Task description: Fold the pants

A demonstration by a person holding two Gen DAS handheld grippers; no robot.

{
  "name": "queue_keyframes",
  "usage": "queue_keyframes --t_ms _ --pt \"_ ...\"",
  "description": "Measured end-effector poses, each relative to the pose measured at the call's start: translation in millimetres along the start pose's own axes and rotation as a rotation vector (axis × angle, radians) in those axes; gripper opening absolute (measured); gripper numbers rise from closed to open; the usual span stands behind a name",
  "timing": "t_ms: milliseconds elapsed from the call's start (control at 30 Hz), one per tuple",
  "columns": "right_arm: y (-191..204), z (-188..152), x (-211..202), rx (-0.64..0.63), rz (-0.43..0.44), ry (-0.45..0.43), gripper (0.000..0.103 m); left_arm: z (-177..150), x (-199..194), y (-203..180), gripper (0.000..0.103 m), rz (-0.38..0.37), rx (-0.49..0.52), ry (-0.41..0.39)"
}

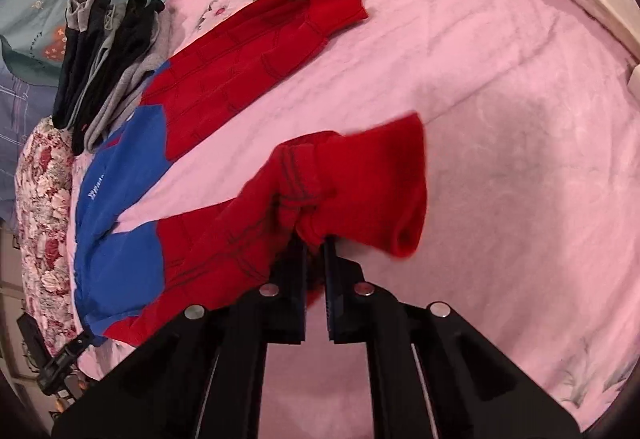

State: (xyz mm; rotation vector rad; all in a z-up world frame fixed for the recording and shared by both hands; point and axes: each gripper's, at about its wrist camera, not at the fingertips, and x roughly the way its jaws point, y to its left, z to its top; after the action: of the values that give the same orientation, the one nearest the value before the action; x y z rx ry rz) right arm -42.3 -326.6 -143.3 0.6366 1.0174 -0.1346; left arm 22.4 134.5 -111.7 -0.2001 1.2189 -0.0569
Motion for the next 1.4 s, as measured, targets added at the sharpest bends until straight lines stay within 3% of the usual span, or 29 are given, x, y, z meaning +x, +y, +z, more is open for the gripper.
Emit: queue_keyframes --t_ms 67,100,167,267,467,500,533,567,600,700,733,800,867,933,1000,1167,1200,1233,1300,1400 --pt "4 4 -13 -0.002 -0.002 -0.042 0.007 4 0 2 0.053 0.039 0.011 0.005" --pt "5 8 -26 0.003 0.013 -0.073 0.006 6 0 5 0.048 0.044 0.008 0.015" --pt "2 15 -54 0.015 0.038 -0.120 0.005 7 0 11 0.026 0.052 -0.002 0.034" --pt "-11 18 -76 0.047 0.055 -0.107 0.005 7 0 18 0.024 0.026 -0.013 0.050" --pt "-38 -20 -34 0.086 -0.061 0.031 0.005 2 3 3 0.025 0.102 0.062 0.037" --pt "-39 -23 -30 0.070 -0.071 0.022 0.006 3 2 2 0.025 0.098 0.064 0.042" --pt "-35 -23 -32 0.039 -0.088 0.027 0.010 4 0 4 0.025 0.088 0.060 0.050" --pt "-29 -22 -34 0.007 -0.121 0.040 0.025 5 -4 5 0.027 0.071 0.055 0.053" --pt "-23 -20 -42 -0.020 -0.166 0.036 0.033 7 -8 8 0.029 0.054 0.051 0.047" --pt "-7 -9 -75 -0.095 -0.212 -0.041 0.041 17 -33 13 0.059 0.036 0.038 -0.029" --pt "-2 -2 -86 -0.112 -0.208 -0.074 0.043 27 -41 13 0.065 0.023 0.037 -0.062" --pt "14 22 -101 -0.129 -0.130 -0.134 0.062 50 -47 11 0.066 -0.016 0.045 -0.082" --pt "26 47 -95 -0.147 -0.046 -0.143 0.067 84 -43 6 0.066 -0.055 0.042 -0.092" --pt "36 86 -62 -0.140 0.001 -0.100 0.067 121 -29 1 0.066 -0.079 0.039 -0.104" --pt "34 117 -20 -0.068 -0.014 -0.029 0.067 148 -12 -1 0.066 -0.089 0.036 -0.101" --pt "22 153 51 0.024 -0.069 0.077 0.058 194 43 -9 0.062 -0.037 0.062 -0.058" --pt "19 156 57 0.044 -0.073 0.074 0.056 199 50 -7 0.060 -0.036 0.062 -0.047" --pt "18 159 60 0.054 -0.074 0.058 0.054 203 60 -7 0.046 -0.020 0.064 -0.032" --pt "21 163 61 0.027 -0.113 0.022 0.021 209 78 -5 0.023 0.041 0.061 0.012" --pt "19 162 54 0.028 -0.128 0.005 0.016 215 86 0 0.021 0.055 0.040 0.013"
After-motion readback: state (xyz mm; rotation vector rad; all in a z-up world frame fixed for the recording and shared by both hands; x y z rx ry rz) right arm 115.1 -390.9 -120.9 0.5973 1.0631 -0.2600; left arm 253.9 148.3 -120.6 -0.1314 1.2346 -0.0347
